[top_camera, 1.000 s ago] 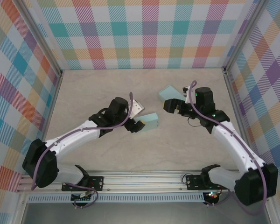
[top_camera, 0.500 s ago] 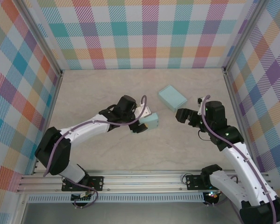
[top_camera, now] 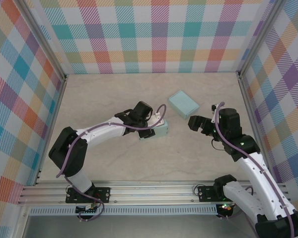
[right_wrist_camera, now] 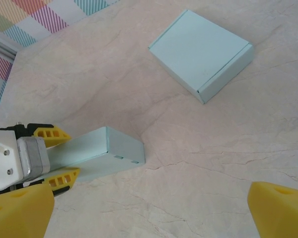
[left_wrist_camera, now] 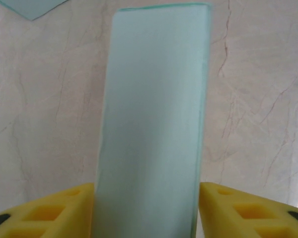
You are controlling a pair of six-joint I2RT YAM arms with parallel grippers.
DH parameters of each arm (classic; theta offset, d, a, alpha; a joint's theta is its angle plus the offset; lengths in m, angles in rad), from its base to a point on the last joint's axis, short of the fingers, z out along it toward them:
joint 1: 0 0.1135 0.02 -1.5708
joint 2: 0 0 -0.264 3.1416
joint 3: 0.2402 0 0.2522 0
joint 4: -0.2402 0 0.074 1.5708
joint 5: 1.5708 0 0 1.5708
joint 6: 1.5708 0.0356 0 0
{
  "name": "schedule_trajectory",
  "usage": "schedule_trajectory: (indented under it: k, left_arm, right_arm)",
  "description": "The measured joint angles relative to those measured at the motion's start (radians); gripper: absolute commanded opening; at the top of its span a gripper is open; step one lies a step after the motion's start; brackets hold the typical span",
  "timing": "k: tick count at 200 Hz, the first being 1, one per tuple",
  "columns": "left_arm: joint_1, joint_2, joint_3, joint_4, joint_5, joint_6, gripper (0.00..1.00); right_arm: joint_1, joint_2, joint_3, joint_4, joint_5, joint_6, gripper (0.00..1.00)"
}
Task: Fold the paper box
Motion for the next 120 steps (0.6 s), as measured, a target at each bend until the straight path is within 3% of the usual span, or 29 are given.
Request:
schedule_trajectory:
  k: [32,51,88,120]
  left_arm:
    - [-0.003,0.004,0.007,0.022,-0.089,0.044,0.40]
    - [-0.005,0.013,0.003,0.085,-0.163,0.092,0.39]
    - [-0.002,0.059,-0.071,0.347,-0.311,0.245,0.40]
    - [0.016,0.144,-0.087,0.553,-0.363,0.356,0.40]
  right_arm:
    - [0.000,-0.015,-0.003,-0.003,0.019,0.000,1.00]
    - [0.000,-0.031,-0.004,-0.008,0.032,0.000,1.00]
    - [0.000,-0.053,-0.005,-0.018,0.052,0.000,1.00]
    - [0.000,-0.061,-0.005,-0.026,0.063,0.001,1.00]
